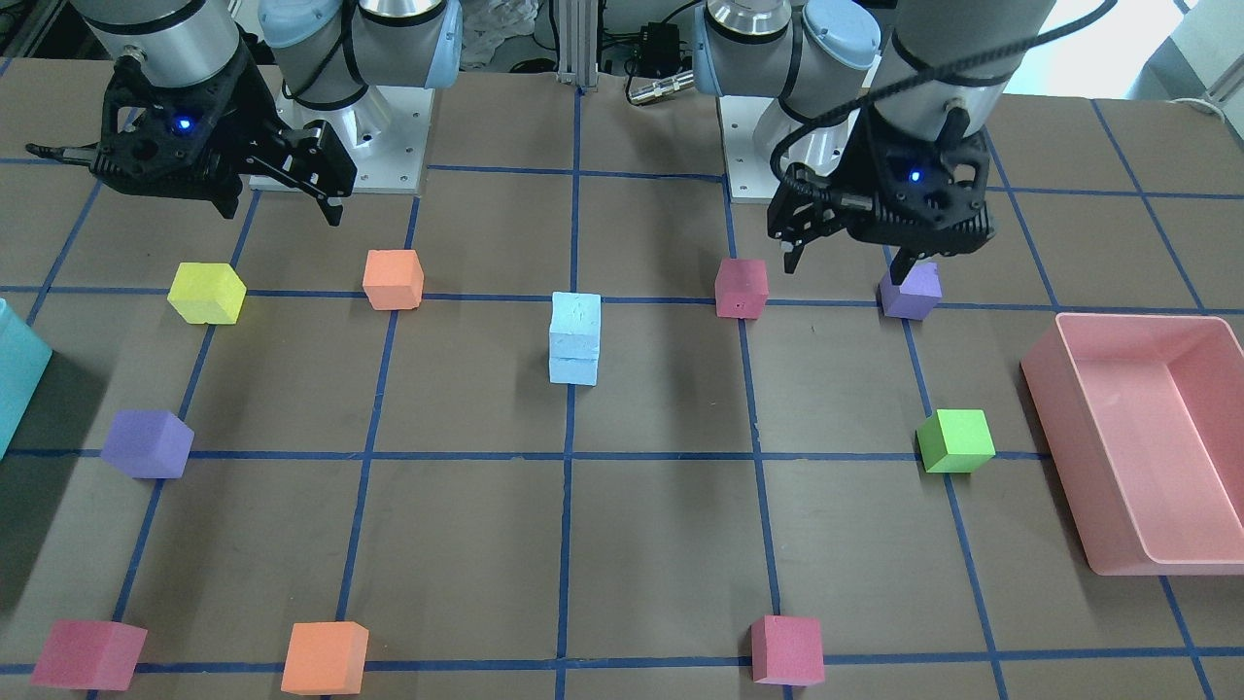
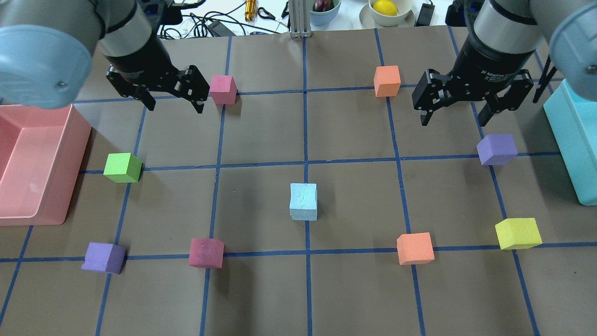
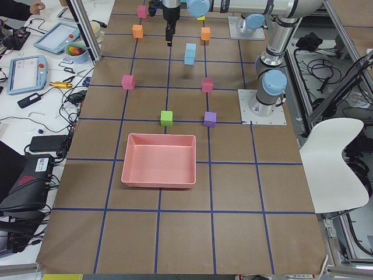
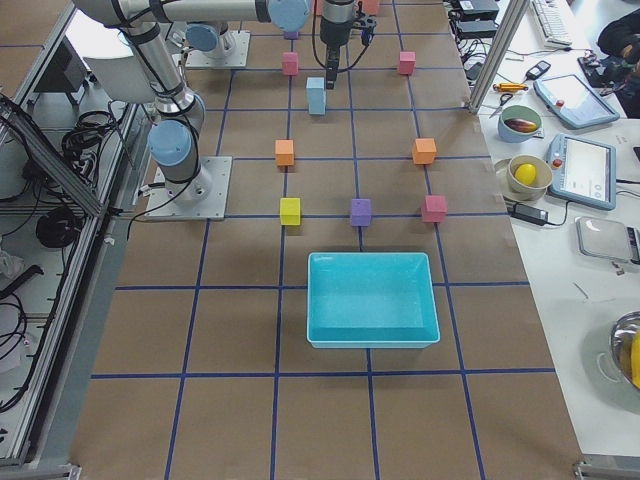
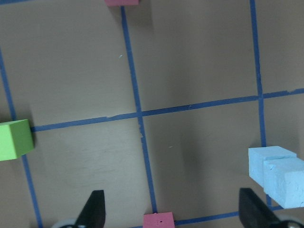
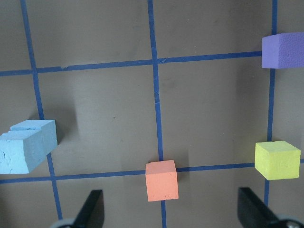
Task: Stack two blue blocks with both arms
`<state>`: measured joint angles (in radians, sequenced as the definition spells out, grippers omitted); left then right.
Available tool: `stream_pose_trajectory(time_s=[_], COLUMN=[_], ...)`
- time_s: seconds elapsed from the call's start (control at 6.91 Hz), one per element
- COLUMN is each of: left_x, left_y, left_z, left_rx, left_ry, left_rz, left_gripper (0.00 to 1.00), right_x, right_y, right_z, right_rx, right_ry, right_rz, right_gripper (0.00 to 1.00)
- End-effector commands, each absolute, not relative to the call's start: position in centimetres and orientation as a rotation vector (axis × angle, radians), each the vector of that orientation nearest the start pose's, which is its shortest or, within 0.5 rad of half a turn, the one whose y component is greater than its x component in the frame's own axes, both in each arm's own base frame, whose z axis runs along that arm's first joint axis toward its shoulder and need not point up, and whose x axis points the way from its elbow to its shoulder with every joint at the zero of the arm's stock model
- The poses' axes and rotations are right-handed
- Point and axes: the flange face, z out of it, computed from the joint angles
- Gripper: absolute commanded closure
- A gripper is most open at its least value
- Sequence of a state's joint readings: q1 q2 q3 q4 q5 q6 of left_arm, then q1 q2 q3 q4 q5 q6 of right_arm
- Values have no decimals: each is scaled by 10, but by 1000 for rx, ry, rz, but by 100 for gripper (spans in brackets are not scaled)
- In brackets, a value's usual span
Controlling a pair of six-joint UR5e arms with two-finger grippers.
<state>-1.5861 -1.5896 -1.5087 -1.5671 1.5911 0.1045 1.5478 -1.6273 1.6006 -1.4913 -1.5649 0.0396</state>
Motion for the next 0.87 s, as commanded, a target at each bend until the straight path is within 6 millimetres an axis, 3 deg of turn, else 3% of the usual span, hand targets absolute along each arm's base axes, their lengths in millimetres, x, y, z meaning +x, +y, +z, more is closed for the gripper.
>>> stream_pose_trajectory(time_s=[0.0,0.72], left_x=[-137,-134], left_y=[-497,-493], left_z=[524,527], left_rx=[154,156], left_ry=[3110,3109], left_rz=[-127,-144], left_gripper=[0,0], right_x=[123,123], right_y=[-466,-465], right_z=[492,490], right_rx=[99,99], right_ry=[3133,3135], right_rz=[84,91], right_gripper=[0,0])
